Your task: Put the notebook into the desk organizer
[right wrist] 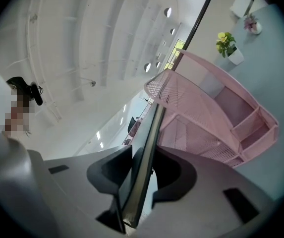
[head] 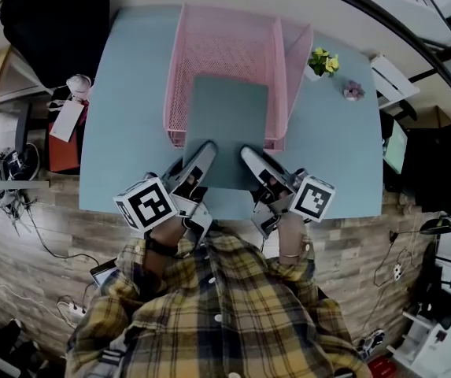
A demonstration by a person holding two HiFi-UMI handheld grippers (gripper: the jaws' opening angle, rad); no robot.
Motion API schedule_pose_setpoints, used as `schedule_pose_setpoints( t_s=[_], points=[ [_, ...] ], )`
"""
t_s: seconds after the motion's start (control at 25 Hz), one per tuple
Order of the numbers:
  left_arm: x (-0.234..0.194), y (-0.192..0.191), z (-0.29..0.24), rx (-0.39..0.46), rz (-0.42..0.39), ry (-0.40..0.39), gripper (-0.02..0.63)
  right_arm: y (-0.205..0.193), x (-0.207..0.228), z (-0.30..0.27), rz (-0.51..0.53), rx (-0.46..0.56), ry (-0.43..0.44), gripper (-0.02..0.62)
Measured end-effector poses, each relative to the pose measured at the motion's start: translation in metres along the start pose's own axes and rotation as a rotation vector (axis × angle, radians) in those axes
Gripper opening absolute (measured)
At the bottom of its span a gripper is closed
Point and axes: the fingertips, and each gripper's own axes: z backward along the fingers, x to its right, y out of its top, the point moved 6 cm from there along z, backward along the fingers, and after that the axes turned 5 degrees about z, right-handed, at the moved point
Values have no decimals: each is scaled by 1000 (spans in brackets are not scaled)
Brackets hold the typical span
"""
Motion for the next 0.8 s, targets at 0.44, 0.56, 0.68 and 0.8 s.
schedule_pose_setpoints(
  t_s=[0.44, 0.56, 0.68, 0.8],
  points=[
    [-7, 1, -2, 37, 117, 21, 72, -1, -6, 15, 162, -66, -61, 198],
    [-6, 2, -5, 37, 119, 19, 72, -7, -12, 22, 264, -99, -92, 207],
    [-5, 1, -6, 36, 116, 13, 72, -12, -19, 30, 364, -104, -114, 216],
    [-4, 0, -6, 36, 130, 10, 72, -15, -27, 37, 472, -87, -140, 221]
  ],
)
